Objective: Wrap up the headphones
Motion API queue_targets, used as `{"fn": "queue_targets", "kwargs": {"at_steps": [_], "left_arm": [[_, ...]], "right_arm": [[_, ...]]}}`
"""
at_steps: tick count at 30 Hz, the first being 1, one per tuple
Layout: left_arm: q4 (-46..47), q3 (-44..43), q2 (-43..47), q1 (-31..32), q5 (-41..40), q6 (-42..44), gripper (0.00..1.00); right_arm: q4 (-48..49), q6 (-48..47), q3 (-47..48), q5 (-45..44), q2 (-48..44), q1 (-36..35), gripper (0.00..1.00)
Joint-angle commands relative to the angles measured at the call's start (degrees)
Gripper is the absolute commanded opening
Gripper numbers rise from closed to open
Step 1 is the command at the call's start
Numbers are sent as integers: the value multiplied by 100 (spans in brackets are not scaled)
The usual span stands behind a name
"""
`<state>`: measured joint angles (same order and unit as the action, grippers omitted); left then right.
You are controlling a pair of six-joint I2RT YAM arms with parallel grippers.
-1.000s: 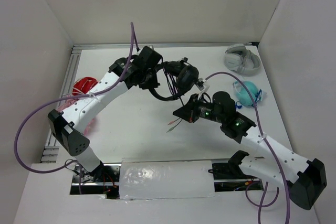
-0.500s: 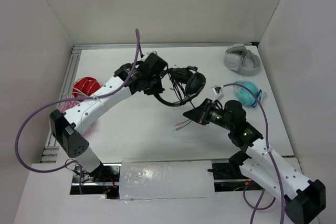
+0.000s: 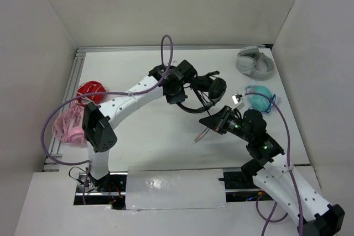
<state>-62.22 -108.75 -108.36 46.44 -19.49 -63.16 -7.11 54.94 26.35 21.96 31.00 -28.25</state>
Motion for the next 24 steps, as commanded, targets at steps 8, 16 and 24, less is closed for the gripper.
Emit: {"fn": "queue_targets", "kwargs": {"at_steps": [8, 16, 24], "left_arm": [[693, -1148, -1284, 23, -1216, -1015, 0], [1238, -841, -1644, 225, -1101, -1076, 0], [1932, -850, -1988, 428, -680, -566, 0]], "right_arm": [[-1257, 483, -429, 1512, -156, 1153, 7], [-1764, 71, -394, 3067, -7, 2612, 1], [-3861, -2295, -657, 4896, 880, 5578, 0]]}}
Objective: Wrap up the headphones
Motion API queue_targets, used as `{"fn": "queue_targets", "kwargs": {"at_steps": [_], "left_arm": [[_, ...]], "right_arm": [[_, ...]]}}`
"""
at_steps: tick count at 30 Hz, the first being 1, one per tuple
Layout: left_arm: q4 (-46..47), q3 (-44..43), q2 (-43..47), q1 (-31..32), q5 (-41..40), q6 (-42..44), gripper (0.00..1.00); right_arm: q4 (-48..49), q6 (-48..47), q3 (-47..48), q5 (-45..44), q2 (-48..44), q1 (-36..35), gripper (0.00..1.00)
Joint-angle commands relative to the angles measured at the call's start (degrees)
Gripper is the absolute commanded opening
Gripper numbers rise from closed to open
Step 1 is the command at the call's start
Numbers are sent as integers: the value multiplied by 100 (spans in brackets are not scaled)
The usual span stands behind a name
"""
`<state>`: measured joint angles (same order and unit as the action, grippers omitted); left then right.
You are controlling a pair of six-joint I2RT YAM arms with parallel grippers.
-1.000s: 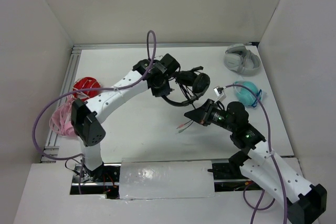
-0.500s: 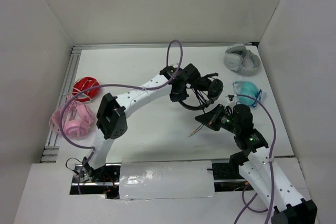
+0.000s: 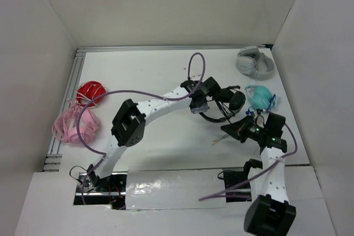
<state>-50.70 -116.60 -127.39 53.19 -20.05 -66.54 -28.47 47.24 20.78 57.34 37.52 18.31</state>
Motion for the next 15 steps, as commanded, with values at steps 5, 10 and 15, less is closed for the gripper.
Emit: {"fn": "queue_targets", "kwargs": {"at_steps": [5, 10, 15], "left_arm": [[588, -408, -417, -239, -561, -157, 0], [428, -917, -865, -178, -526, -246, 0], [473, -944, -1085, -37, -455, -333, 0]], "right_arm": [[-2602, -2852, 6, 1965, 1109, 1509, 0], [-2822, -3045, 189, 2115, 978, 1562, 0], [-2567, -2580, 50, 1947, 950, 1711, 0]]}}
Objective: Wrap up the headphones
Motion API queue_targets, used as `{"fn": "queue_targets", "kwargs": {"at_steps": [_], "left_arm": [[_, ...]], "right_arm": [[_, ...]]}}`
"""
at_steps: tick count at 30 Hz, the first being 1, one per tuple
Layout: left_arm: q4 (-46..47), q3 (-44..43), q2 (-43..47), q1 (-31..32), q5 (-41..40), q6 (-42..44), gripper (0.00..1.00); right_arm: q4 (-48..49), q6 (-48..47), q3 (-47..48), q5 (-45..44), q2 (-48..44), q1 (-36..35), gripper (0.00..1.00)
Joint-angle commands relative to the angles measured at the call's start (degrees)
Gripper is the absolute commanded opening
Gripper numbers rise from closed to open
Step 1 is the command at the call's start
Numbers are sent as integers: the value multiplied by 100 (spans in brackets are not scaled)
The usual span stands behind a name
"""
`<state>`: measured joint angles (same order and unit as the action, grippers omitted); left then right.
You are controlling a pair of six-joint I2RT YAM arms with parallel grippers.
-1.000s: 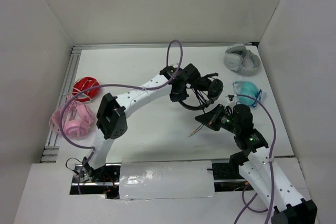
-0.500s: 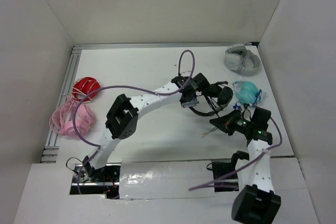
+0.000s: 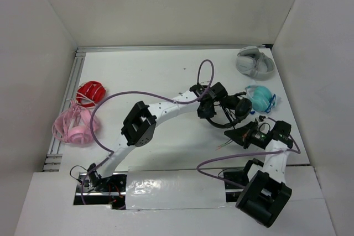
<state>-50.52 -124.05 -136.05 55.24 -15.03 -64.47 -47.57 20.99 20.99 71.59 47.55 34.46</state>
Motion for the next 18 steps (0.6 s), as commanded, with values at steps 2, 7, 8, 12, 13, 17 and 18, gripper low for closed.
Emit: {"fn": "queue_targets", "kwargs": {"at_steps": [2, 7, 8, 12, 13, 17, 18], "left_arm": [[386, -234, -282, -216, -976, -593, 0], [70, -137, -299, -216, -1045, -812, 0], [8, -102, -265, -242, -1037, -787, 0], [-37, 82, -168, -260, -1055, -682, 0], [-19, 152, -150, -260, -1038, -673, 0], [173, 258, -80, -260, -880, -419, 20], [218, 302, -71, -251, -870, -374, 22]], "right_arm": [[-639, 54, -139, 549, 95, 253, 0], [-824, -88, 89, -600, 71, 1317, 0], [-798, -17, 115, -872, -69, 1431, 0], [-578, 379, 37, -1586, -632, 1871, 0], [-560, 388, 45, -1778, -816, 1906, 0], [-499, 537, -68, -1842, -853, 1907, 1], [-473, 546, -104, -1790, -792, 1907, 1]]}}
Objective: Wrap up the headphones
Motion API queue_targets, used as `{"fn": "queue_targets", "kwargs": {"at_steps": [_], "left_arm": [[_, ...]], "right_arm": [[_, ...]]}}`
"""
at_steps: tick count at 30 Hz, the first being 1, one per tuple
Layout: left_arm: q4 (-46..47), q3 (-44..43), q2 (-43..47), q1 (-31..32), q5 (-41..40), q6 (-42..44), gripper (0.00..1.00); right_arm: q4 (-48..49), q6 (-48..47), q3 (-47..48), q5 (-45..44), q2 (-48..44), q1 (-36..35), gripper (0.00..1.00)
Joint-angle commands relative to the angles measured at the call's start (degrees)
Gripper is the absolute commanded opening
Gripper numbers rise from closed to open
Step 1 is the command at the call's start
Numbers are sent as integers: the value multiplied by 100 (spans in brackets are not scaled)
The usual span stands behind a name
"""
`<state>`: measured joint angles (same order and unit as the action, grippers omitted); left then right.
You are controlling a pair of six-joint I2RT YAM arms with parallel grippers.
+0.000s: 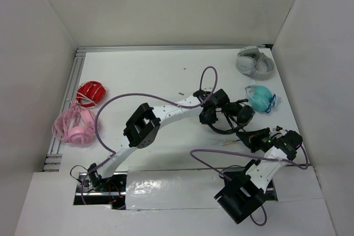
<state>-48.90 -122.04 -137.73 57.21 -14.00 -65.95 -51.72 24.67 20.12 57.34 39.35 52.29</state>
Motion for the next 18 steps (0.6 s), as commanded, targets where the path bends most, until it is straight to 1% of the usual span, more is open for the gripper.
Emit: {"fn": "queue_targets", "kwargs": {"at_steps": [1, 3, 4, 6, 7, 9, 13, 17, 18], "left_arm": [[83, 127, 132, -448, -947, -199, 28], [153, 215, 150, -439, -947, -181, 30], [188, 233, 168, -448, -912, -164, 33], [250, 198, 159, -439, -885, -76, 34], [215, 163, 124, -430, -885, -84, 39], [171, 67, 98, -413, -938, -102, 41], [223, 92, 106, -404, -991, -41, 45], [302, 145, 106, -395, -947, 38, 46], [346, 163, 106, -386, -955, 91, 47]], "right_arm": [[-31, 188, -34, -312, 46, 115, 2], [-31, 196, -17, -338, 72, 123, 2], [-31, 205, 1, -433, 64, 123, 3], [13, 267, 36, -531, 64, 123, 5], [48, 302, 1, -583, 64, 123, 8], [206, 451, -87, -610, 81, 123, 10], [549, 618, -385, -637, 257, 97, 12], [1171, 1057, -579, -829, 397, -166, 12], [1304, 1293, -614, -891, 406, -402, 12]]}}
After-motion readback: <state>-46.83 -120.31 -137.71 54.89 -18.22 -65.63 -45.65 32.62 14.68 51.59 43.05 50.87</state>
